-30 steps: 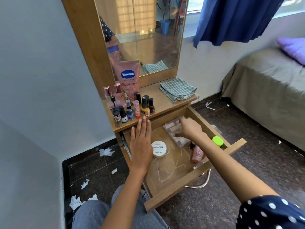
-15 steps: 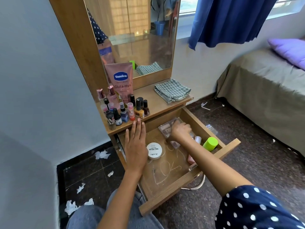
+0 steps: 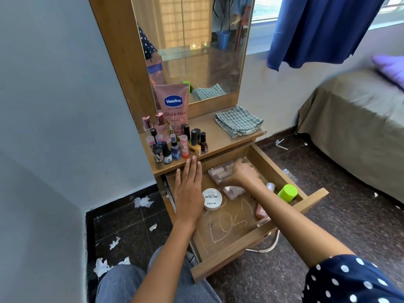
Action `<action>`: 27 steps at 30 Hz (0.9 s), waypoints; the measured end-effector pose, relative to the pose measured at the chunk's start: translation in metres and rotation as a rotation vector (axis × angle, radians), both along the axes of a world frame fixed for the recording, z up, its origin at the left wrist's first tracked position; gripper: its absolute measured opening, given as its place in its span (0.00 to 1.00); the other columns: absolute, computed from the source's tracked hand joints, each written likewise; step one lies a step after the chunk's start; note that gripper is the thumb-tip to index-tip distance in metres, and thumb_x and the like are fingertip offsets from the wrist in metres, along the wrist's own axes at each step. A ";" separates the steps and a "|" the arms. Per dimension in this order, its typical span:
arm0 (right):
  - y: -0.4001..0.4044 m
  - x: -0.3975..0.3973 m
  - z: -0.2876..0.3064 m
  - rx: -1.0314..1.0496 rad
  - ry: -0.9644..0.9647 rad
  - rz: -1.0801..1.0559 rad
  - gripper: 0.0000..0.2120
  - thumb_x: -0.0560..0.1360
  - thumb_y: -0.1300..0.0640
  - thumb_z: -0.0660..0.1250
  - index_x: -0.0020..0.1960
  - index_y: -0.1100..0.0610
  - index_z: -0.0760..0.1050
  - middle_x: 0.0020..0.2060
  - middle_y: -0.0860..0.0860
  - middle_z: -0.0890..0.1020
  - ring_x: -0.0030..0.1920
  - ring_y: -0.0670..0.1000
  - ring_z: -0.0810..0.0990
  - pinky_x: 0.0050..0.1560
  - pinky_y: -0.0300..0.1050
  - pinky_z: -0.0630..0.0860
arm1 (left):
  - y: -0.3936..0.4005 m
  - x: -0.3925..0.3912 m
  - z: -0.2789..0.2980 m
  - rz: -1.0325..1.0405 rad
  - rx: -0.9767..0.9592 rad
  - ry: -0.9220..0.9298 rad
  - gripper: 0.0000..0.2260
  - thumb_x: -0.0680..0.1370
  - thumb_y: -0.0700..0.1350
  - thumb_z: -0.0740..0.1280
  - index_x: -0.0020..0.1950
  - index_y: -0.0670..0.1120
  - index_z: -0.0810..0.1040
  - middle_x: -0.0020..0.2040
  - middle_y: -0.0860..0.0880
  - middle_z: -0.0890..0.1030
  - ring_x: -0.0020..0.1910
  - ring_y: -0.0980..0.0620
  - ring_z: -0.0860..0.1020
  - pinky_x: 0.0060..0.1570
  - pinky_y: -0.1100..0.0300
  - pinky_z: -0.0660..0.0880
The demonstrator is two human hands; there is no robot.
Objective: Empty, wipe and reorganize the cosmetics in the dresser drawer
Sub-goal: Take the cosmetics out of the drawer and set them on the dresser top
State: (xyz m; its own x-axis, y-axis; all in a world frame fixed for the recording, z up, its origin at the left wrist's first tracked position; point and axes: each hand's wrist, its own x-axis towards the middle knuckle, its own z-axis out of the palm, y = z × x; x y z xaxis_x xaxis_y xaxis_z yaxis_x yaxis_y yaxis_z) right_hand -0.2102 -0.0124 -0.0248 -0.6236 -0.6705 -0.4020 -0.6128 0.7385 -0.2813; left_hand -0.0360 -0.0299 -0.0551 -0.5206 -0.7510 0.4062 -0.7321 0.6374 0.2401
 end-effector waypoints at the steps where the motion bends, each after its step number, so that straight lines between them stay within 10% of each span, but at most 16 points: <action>1: 0.002 0.001 0.001 -0.018 0.000 0.012 0.54 0.61 0.40 0.79 0.75 0.56 0.53 0.69 0.62 0.65 0.68 0.64 0.67 0.66 0.62 0.69 | 0.000 0.000 0.000 0.001 0.002 -0.003 0.34 0.71 0.31 0.67 0.75 0.41 0.61 0.77 0.45 0.57 0.76 0.48 0.53 0.74 0.51 0.44; 12: 0.043 0.011 0.035 -0.274 0.090 0.073 0.48 0.56 0.35 0.77 0.63 0.57 0.59 0.57 0.59 0.73 0.56 0.59 0.74 0.54 0.55 0.76 | 0.004 0.000 0.002 0.000 -0.001 0.006 0.32 0.72 0.31 0.64 0.75 0.41 0.61 0.77 0.44 0.57 0.76 0.48 0.52 0.74 0.51 0.45; 27: -0.013 0.004 0.094 -0.570 0.211 -0.008 0.52 0.57 0.36 0.78 0.67 0.61 0.58 0.61 0.63 0.72 0.64 0.65 0.70 0.62 0.62 0.70 | 0.007 -0.005 0.002 -0.039 -0.070 -0.124 0.35 0.72 0.37 0.64 0.77 0.40 0.54 0.78 0.43 0.49 0.77 0.47 0.46 0.74 0.50 0.45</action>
State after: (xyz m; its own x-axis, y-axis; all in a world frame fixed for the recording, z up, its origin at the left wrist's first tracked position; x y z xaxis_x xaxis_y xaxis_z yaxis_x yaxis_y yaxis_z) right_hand -0.2066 -0.0250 0.0689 -0.6568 -0.7385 0.1521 -0.6934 0.5124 -0.5066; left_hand -0.0405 -0.0224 -0.0528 -0.5979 -0.7017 0.3875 -0.7281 0.6776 0.1037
